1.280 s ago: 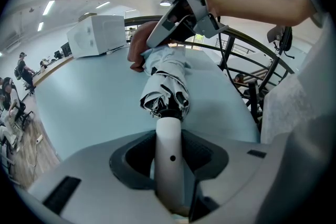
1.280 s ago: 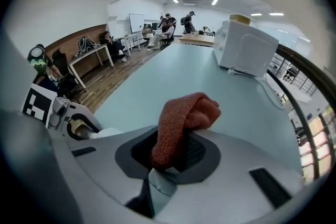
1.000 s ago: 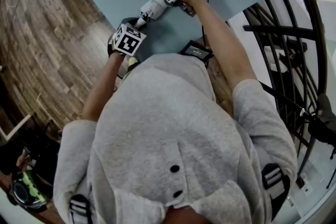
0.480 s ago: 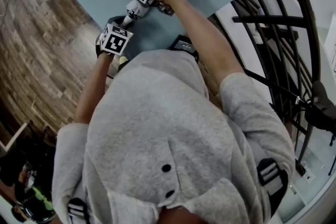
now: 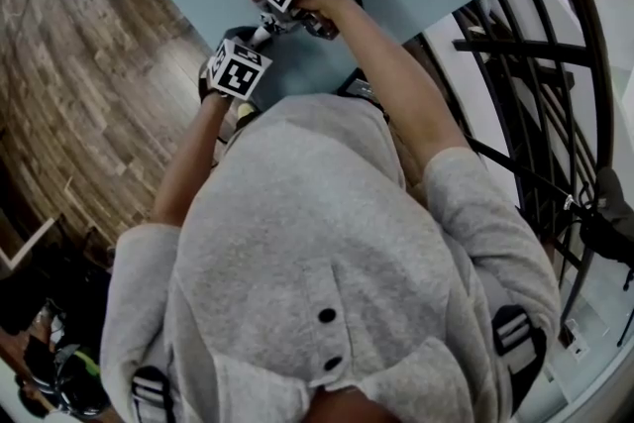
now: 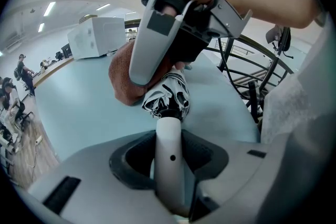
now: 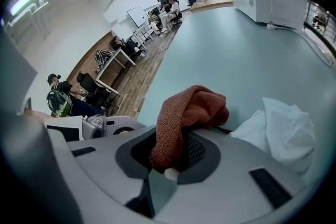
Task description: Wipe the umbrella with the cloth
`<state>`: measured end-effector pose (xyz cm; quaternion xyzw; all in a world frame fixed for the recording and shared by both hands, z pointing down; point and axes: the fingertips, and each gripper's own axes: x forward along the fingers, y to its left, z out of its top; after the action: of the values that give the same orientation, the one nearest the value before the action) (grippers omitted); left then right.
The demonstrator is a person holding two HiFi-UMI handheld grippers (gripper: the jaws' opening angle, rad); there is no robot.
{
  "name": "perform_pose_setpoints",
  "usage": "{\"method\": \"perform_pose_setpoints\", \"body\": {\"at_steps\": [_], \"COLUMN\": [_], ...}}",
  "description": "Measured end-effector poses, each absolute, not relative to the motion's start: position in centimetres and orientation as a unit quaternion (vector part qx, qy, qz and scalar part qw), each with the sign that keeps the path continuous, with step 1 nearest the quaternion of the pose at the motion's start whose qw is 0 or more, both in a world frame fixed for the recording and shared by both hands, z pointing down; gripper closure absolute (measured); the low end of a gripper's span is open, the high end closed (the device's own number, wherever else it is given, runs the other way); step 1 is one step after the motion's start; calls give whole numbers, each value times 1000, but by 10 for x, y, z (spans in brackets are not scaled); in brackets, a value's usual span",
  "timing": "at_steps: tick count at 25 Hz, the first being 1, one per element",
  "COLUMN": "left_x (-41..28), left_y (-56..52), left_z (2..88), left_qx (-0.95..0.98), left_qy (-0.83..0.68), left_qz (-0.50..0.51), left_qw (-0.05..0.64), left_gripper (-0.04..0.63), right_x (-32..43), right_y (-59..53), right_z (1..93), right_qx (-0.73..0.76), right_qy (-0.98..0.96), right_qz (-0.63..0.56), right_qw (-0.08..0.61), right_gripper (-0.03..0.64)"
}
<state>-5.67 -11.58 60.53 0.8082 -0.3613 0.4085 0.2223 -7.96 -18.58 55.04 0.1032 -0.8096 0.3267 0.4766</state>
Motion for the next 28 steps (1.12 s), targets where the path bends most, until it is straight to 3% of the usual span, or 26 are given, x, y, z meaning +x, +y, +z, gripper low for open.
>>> {"method": "perform_pose_setpoints", "body": {"at_steps": [13,28], "left_x": [-59,-59], "left_y": [-116,-116], "left_z": [605,606], "left_qx": [809,810], "left_qy": [-362,-361], "left_qz": [406,406], "left_qw": [222,223], "left_gripper": [439,439], "right_x": [-84,-39], "right_y": [-157,-122], "right_z": [545,552], "right_qx": [48,16], "right_qy": [-808,-798], "right_qz": [348,359], "right_qw": [473,483], "right_gripper": [546,546]}}
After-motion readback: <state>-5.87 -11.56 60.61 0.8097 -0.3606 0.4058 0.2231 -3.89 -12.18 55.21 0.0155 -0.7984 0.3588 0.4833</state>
